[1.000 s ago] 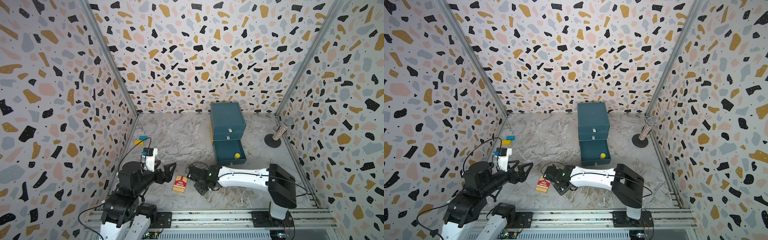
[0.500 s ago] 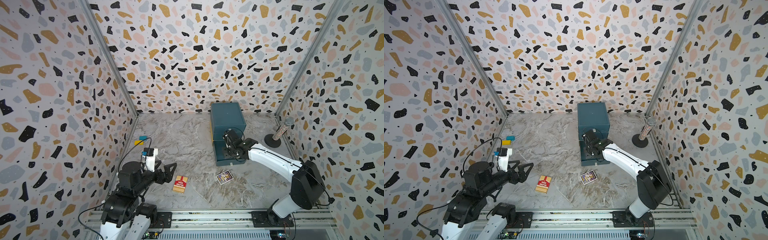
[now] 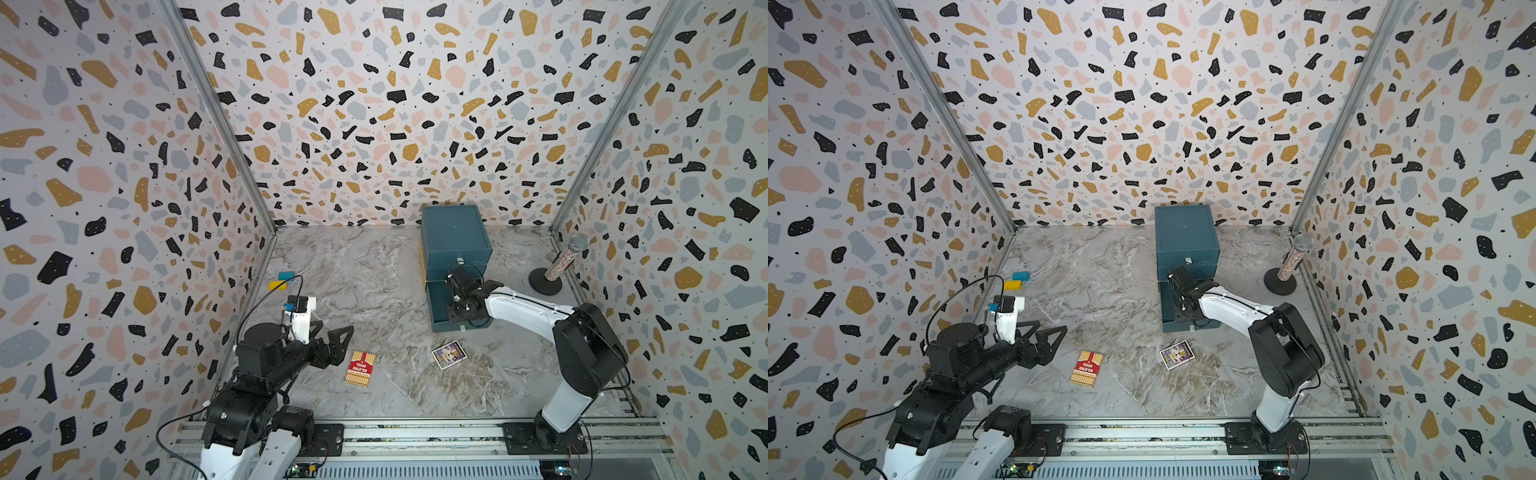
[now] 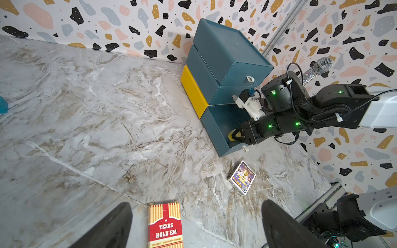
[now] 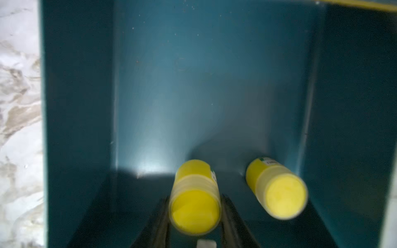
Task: Put the paint cans in the drawer according to color
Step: Place the paint can in the drawer, then close the drawer in the storage box.
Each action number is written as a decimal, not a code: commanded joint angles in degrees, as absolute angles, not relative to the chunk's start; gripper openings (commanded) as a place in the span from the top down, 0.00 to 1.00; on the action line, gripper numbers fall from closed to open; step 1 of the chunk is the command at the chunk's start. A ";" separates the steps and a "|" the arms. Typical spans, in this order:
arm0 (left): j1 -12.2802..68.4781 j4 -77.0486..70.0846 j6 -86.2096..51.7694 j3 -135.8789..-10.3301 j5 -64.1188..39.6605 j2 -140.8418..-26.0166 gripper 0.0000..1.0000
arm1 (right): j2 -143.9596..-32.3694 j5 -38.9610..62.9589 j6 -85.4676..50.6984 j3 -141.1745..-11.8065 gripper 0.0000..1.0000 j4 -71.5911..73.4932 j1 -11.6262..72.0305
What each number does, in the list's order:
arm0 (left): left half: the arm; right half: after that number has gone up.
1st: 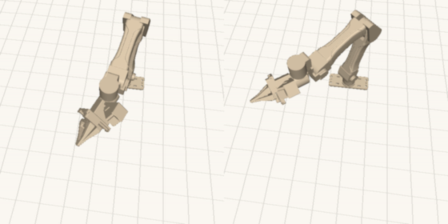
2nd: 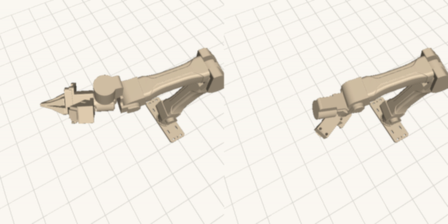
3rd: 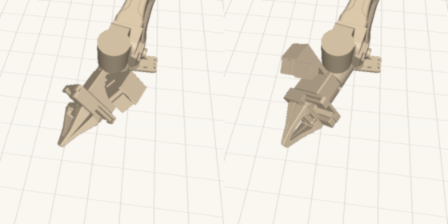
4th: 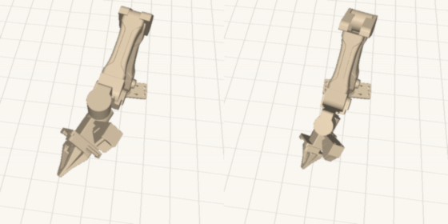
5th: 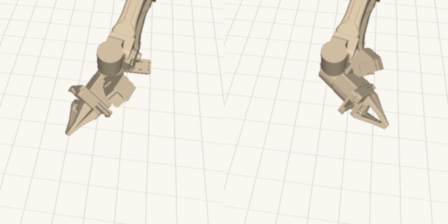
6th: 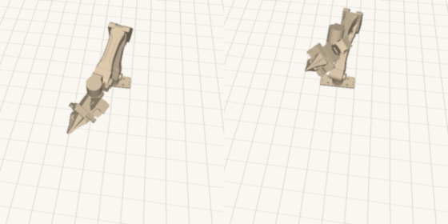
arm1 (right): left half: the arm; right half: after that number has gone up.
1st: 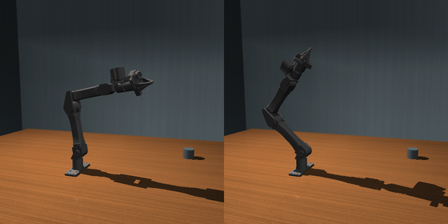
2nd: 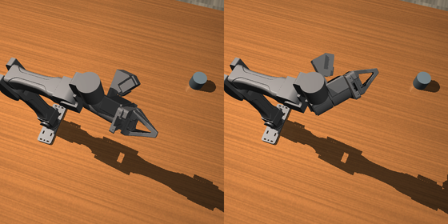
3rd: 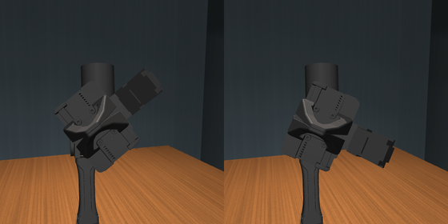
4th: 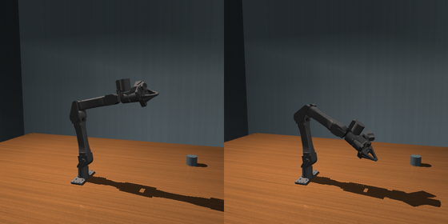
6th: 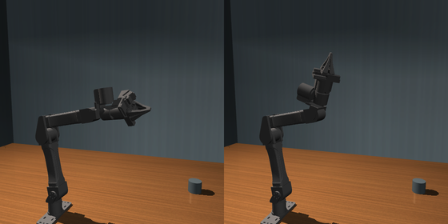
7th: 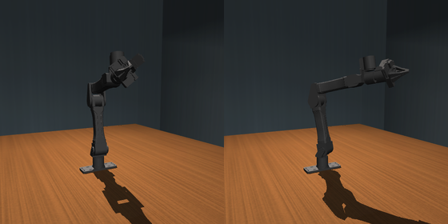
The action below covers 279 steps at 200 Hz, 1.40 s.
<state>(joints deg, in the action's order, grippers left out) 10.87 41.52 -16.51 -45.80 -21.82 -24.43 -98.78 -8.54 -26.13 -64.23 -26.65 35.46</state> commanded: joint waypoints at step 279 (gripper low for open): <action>10.29 39.56 -16.27 -47.02 -22.30 -23.82 0.03 | -74.22 -2.44 -53.44 -35.59 0.55 -5.28 35.07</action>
<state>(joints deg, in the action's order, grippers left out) 10.61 41.52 -16.51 -45.80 -21.96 -24.43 -70.96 -3.16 -50.68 -33.71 -9.74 35.31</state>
